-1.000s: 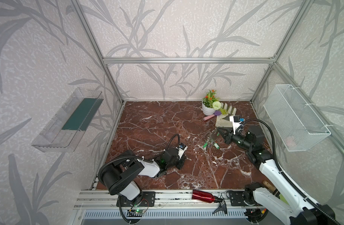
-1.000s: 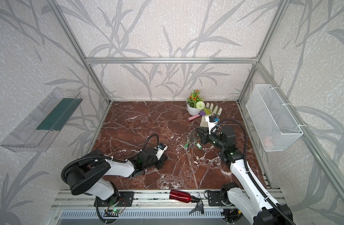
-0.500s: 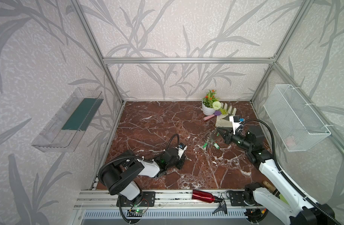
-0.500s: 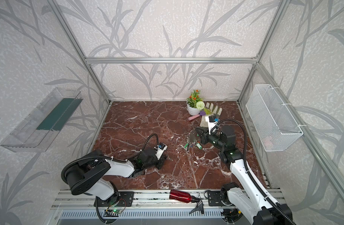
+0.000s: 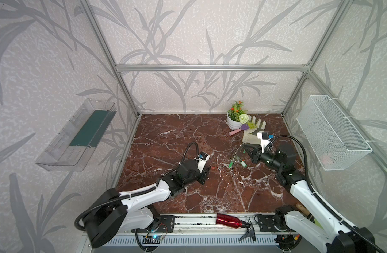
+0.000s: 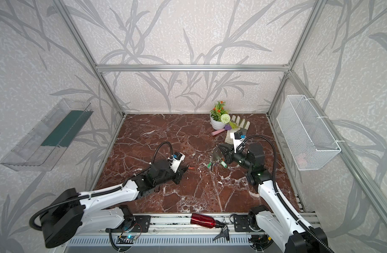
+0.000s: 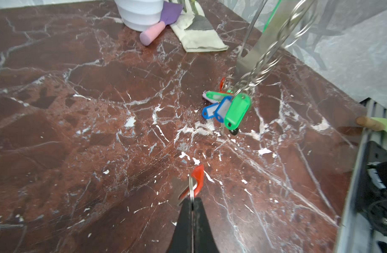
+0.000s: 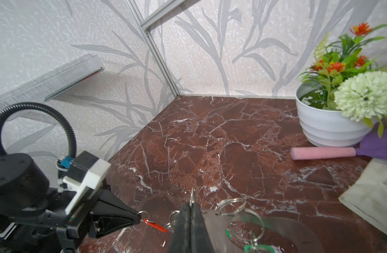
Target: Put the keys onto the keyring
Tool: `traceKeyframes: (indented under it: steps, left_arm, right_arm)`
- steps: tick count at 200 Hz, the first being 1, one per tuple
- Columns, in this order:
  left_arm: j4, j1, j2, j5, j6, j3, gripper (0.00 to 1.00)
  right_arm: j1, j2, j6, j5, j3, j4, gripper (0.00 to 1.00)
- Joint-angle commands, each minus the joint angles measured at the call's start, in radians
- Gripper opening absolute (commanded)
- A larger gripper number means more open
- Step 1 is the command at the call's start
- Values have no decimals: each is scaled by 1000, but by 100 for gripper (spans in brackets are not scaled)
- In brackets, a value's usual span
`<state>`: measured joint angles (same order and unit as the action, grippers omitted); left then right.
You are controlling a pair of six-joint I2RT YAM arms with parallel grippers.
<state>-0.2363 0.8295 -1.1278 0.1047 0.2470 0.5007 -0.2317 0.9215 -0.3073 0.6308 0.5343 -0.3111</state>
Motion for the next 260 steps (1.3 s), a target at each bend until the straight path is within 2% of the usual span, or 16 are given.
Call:
traceKeyframes:
  steps: [1,29,52,89,111,143,165,203,260]
  left_arm:
    - [204,0,120,18,14,64,0]
    - [353,-14,213,154,-10,173,0]
    - [416,-53,232,296,35,269,0]
    - [457,-151,162,549,99,416,0]
    - [546,-177,104,632,81,506,0]
    - [759,-185,19,637,-9,646,0]
    - [834,-188,-29,628,-54,709,0]
    - [876,-187,-99,621,-76,785,0]
    - [819,-176,-165,602,-53,820,0]
  right_arm:
    - [-28,0,-2,53,4,-200,0]
    - [-61,30,22,87,33,-250,0]
    - [-102,46,54,134,64,-269,0]
    - [-131,60,86,189,96,-263,0]
    - [-133,69,89,225,107,-269,0]
    - [-133,76,97,265,112,-273,0]
    - [-135,85,108,284,114,-271,0]
    - [-140,97,93,320,120,-278,0]
    - [-162,108,99,306,132,-251,0]
